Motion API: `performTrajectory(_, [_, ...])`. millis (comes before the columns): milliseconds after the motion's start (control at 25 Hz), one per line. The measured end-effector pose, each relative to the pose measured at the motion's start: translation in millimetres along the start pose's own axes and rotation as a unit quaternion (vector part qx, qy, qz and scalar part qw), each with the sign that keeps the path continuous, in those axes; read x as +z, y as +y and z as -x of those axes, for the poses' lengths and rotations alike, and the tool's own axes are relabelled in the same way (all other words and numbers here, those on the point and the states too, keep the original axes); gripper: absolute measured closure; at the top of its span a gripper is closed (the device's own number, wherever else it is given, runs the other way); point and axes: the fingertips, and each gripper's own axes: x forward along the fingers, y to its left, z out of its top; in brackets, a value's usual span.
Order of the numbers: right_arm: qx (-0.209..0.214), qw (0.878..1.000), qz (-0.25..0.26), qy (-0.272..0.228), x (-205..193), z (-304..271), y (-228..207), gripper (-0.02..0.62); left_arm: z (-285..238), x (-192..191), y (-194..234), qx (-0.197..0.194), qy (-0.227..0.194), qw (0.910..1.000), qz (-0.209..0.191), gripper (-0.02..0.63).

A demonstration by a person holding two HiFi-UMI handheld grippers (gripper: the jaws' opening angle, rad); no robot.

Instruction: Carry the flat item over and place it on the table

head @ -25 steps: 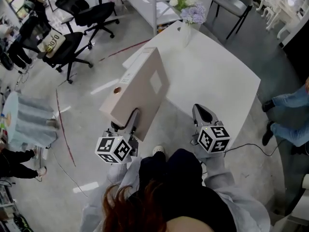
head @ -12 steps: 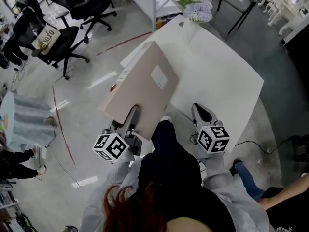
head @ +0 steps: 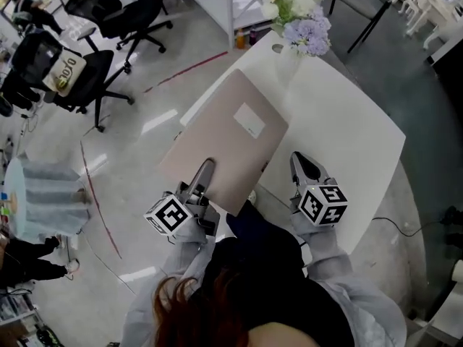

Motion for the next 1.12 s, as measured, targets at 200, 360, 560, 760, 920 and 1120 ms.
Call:
performTrajectory(200, [0.003, 1.000, -0.012, 0.009, 6.4, -43.2, -16.8, 0.586, -43.0, 8.7, 28.8, 0.012, 0.011, 0.9995, 0.027, 0.322])
performTrajectory(360, [0.000, 1.000, -0.020, 0.021, 4.7, -58.5, -23.7, 0.586, -66.5, 13.8, 47.1, 0.010, 0.011, 0.9970, 0.075, 0.322])
performTrajectory(560, [-0.011, 0.999, -0.031, 0.031, 2.7, -73.0, -33.7, 0.586, -89.6, 16.1, 64.8, 0.007, 0.008, 0.9888, 0.149, 0.319])
performTrajectory(760, [-0.020, 0.999, -0.040, 0.029, 1.0, -83.1, -46.6, 0.586, -113.4, 8.3, 80.9, 0.016, 0.022, 0.9825, 0.184, 0.319])
performTrajectory(920, [-0.015, 0.998, -0.047, 0.031, 1.7, -94.9, -48.3, 0.586, -126.8, 0.3, 93.7, 0.042, 0.035, 0.9759, 0.211, 0.318])
performTrajectory(1120, [-0.009, 0.998, -0.058, 0.030, 3.0, -107.7, -51.2, 0.586, -130.6, -2.4, 109.9, 0.080, 0.046, 0.9695, 0.227, 0.300])
